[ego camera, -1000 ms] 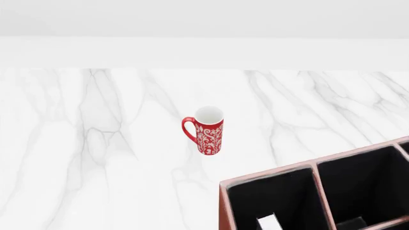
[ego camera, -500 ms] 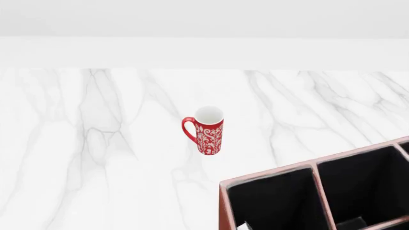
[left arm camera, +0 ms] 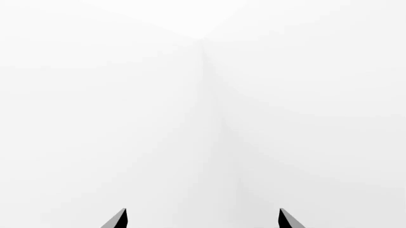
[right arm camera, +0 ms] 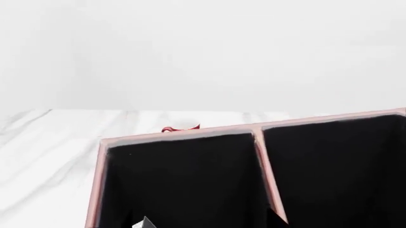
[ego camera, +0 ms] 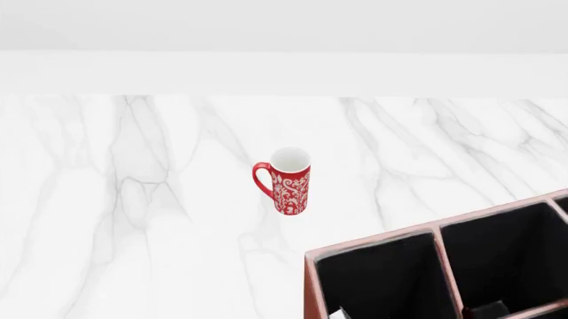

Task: Pick up the book and place it in the left compartment of the caddy.

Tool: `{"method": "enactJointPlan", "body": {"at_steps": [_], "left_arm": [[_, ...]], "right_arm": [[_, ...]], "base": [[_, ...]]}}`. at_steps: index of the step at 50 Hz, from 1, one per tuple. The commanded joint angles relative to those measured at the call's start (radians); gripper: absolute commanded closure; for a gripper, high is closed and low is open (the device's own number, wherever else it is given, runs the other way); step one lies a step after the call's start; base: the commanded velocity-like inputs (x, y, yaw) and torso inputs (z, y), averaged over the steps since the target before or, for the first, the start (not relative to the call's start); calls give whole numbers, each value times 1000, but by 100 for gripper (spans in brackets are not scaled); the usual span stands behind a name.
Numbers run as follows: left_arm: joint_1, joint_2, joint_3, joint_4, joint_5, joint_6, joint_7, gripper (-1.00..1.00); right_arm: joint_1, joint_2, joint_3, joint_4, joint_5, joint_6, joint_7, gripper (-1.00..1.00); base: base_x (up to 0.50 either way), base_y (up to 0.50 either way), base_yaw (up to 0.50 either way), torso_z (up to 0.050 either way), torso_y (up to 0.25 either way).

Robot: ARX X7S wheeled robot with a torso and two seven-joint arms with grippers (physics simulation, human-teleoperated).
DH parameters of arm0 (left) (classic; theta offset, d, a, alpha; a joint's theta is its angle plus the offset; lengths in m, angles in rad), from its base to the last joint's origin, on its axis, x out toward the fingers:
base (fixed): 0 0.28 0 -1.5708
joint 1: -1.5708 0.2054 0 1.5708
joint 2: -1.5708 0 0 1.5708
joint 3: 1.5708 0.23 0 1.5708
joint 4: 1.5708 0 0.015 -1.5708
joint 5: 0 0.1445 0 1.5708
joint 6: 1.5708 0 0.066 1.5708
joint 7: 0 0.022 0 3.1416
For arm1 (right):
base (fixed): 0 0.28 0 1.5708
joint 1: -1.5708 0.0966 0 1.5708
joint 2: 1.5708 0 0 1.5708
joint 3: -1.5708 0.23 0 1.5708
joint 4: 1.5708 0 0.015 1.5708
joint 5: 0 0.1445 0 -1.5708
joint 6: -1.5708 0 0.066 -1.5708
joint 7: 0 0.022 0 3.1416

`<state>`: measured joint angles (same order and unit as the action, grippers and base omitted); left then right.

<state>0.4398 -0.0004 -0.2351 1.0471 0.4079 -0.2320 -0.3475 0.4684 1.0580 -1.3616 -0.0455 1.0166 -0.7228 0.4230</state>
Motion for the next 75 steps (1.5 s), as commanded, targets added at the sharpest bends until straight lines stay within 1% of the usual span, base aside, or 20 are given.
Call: {"method": "enactJointPlan", "body": {"at_steps": [1, 18, 33, 47, 56, 69, 75], "left_arm": [[-7, 0, 6, 0, 9, -9, 3, -100], [-10, 0, 7, 0, 8, -11, 4, -100], [-11, 0, 10, 0, 12, -13, 5, -100], [-11, 0, 7, 0, 10, -10, 7, -100], [-7, 0, 4, 0, 7, -6, 5, -100], [-6, 0, -1, 0, 2, -3, 5, -100], [-6, 0, 4, 0, 6, -4, 3, -100]], "right_arm": [[7, 53, 14, -109, -59, -8, 49, -100], [28, 195, 65, -418, -218, -24, 209, -100], [21, 281, 98, -568, -308, -67, 293, -100], [6, 379, 136, -709, -416, -169, 398, -100], [-1, 428, 146, -768, -467, -208, 436, -100], [-2, 503, 158, -872, -570, -237, 512, -100], [7, 512, 169, -918, -623, -219, 560, -100]], "base": [[0, 0, 0, 0, 0], [0, 0, 0, 0, 0], [0, 0, 0, 0, 0], [0, 0, 0, 0, 0], [0, 0, 0, 0, 0], [0, 0, 0, 0, 0], [0, 0, 0, 0, 0]]}}
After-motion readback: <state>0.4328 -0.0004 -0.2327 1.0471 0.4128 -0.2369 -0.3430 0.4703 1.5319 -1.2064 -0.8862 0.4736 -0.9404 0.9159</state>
